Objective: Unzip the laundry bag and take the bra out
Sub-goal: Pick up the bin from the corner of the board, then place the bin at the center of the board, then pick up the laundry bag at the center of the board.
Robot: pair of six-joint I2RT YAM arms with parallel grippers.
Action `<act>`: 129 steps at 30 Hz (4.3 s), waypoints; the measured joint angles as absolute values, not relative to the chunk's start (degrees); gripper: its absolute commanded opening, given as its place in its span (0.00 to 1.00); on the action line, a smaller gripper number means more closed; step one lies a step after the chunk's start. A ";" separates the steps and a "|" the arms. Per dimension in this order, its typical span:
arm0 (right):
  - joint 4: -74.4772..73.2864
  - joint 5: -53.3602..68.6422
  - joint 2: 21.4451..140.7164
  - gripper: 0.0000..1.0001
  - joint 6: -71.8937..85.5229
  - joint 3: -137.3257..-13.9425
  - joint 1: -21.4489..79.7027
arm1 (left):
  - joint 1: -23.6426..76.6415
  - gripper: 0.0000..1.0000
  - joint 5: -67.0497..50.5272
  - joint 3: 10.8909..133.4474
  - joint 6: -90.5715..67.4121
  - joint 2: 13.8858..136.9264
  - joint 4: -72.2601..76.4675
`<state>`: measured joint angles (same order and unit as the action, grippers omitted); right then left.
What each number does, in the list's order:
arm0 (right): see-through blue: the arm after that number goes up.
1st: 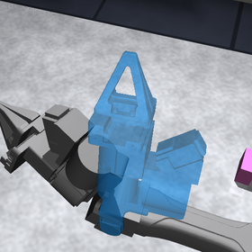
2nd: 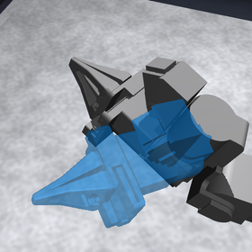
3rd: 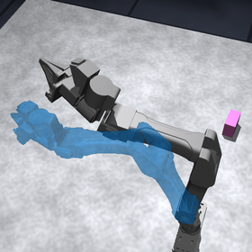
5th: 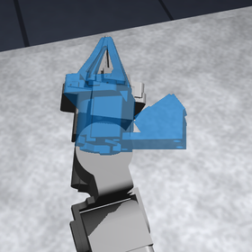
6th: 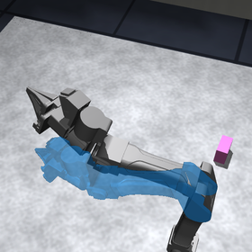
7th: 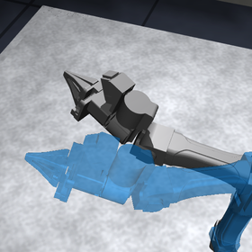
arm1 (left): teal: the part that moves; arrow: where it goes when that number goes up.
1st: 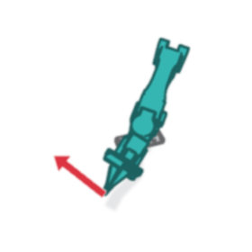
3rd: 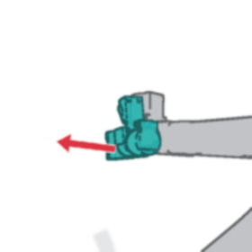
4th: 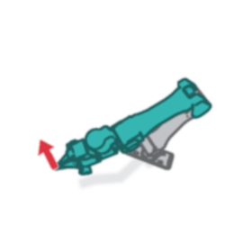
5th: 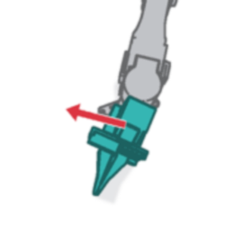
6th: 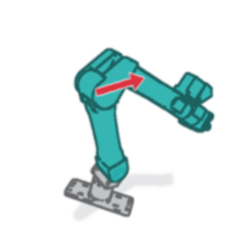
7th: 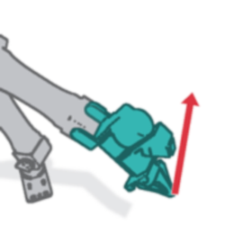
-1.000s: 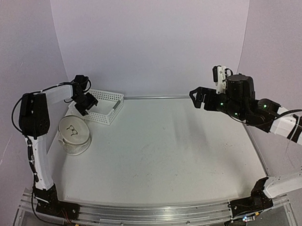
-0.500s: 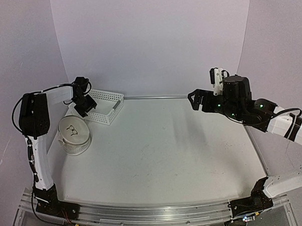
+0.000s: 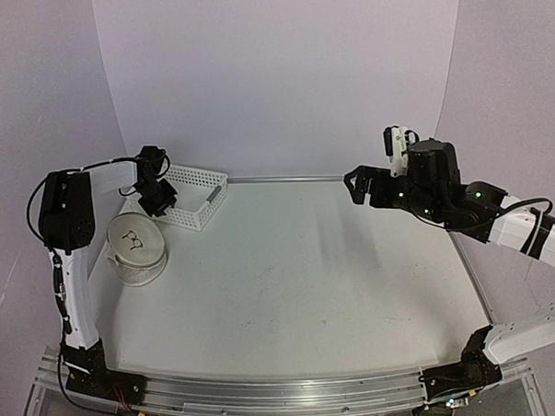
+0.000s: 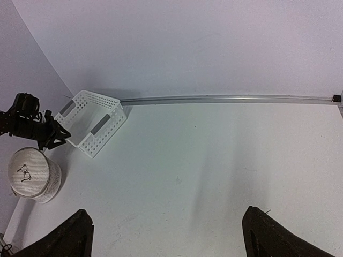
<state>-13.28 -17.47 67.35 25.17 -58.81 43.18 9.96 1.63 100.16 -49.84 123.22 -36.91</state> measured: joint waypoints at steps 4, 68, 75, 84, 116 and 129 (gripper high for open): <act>-13.30 -17.45 67.55 0.98 25.17 -58.81 43.18 | 9.96 0.18 1.56 100.18 -49.43 123.22 -36.84; -21.91 -21.61 56.45 0.98 28.58 -54.43 43.16 | 43.40 0.00 -8.75 109.54 -49.91 127.96 -36.23; -22.09 -21.50 56.16 0.98 28.86 -53.34 43.16 | 44.93 0.00 -7.81 110.63 -51.53 129.73 -35.64; -22.20 -21.50 54.78 0.98 29.04 -52.45 43.16 | 47.24 0.00 -7.35 113.60 -53.98 131.61 -35.29; -23.11 -21.91 52.66 0.98 29.17 -51.22 43.16 | 49.95 0.62 -0.67 111.59 -53.28 128.86 -33.08; -20.84 -20.05 61.23 0.98 26.96 -53.54 43.16 | 47.48 0.76 8.03 98.24 -45.87 103.46 -34.15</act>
<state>-20.84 -20.05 61.23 26.96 -53.54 43.16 47.48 8.03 98.24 -45.87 103.46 -34.15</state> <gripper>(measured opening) 0.983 0.754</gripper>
